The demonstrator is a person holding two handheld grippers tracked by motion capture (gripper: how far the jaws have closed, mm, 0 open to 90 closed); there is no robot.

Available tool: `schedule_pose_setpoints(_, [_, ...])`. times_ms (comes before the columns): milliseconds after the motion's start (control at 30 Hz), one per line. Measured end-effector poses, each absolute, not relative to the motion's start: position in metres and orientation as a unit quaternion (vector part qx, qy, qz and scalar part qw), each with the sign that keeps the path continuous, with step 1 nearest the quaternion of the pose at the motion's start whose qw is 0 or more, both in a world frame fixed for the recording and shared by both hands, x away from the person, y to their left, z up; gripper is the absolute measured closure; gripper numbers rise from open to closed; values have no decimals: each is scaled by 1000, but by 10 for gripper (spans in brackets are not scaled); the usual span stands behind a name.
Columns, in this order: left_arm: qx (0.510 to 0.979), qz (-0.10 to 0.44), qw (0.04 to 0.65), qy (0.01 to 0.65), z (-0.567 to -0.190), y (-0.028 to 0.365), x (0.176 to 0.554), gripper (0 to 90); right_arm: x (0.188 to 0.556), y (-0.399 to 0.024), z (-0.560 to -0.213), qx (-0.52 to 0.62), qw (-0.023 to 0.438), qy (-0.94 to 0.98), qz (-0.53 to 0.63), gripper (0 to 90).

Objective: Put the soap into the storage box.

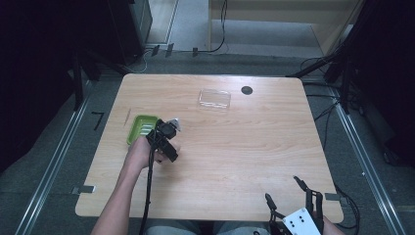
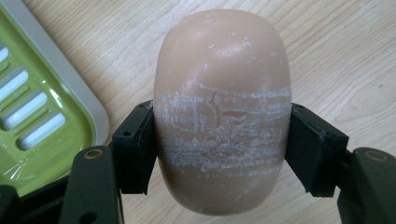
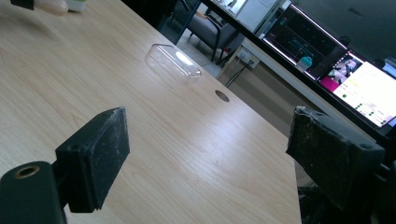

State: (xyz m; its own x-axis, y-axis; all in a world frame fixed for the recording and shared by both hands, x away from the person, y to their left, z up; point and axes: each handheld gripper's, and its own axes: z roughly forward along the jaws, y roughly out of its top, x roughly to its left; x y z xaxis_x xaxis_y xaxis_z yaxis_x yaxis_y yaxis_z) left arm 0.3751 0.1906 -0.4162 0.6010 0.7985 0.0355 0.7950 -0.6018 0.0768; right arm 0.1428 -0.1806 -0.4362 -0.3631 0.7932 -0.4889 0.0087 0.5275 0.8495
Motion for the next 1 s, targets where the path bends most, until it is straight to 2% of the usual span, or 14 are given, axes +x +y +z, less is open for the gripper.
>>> schedule_pose_setpoints(1000, [883,40,27,467,-406,220,377,334,143,-181,-436,277,492,722,399,132])
